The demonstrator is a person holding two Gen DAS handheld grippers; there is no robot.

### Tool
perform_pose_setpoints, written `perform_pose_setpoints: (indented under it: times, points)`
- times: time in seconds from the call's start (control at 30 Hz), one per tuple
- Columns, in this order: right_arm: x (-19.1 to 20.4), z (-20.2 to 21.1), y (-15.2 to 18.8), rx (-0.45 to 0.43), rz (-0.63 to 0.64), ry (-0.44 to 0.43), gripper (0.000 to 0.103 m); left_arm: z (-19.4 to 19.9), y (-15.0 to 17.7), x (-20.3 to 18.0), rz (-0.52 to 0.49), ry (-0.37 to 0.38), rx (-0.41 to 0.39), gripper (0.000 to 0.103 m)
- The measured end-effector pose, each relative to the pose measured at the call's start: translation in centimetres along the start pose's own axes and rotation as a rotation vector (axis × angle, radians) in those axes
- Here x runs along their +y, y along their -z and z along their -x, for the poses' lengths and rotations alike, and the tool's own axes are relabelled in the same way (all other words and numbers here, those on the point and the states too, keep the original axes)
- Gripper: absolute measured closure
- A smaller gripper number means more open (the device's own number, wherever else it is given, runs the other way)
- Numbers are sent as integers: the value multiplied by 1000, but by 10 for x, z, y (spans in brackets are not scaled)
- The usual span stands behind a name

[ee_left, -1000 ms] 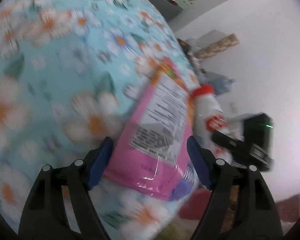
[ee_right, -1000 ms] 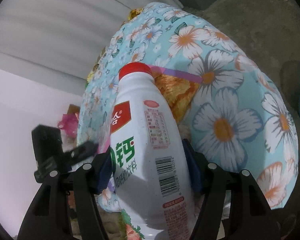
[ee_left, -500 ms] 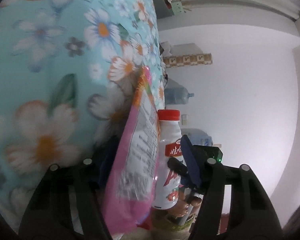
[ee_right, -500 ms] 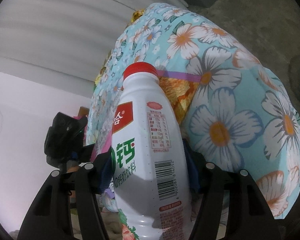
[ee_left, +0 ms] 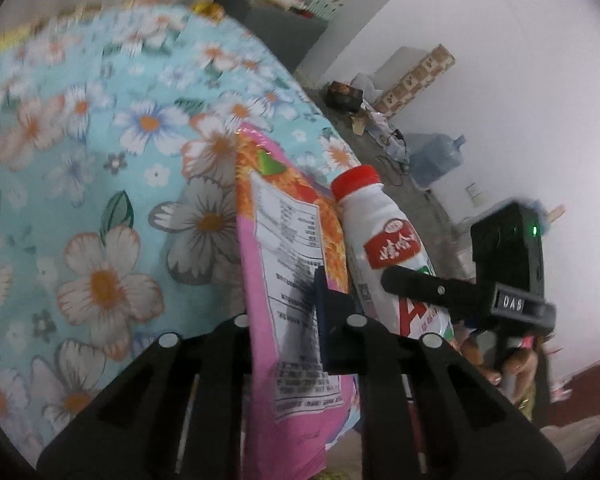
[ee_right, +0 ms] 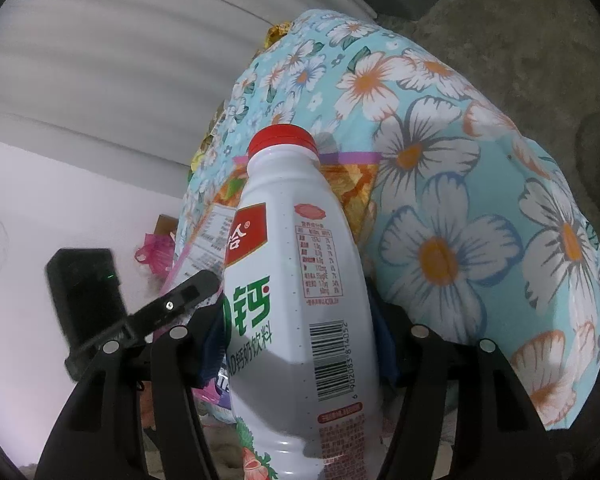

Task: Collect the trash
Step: 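Grasp the pink snack bag with the left gripper while the right holds the bottle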

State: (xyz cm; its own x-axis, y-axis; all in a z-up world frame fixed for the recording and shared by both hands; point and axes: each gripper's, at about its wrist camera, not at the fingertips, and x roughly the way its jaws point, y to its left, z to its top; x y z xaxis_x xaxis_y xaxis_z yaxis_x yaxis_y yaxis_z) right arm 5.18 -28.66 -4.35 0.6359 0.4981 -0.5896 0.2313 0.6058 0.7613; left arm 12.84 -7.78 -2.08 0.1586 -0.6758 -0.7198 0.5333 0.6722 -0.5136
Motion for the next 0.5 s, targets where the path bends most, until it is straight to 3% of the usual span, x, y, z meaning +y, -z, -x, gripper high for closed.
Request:
perform_pose_setpoints:
  times: [0.2,0.5]
  points:
    - [3,10,8,-10,-1,-2,44,20,13,-28,-88,-50,-87,99]
    - [9,27,16,-32,-23,-60,44,28,24,-56,-182,-83,-142,102]
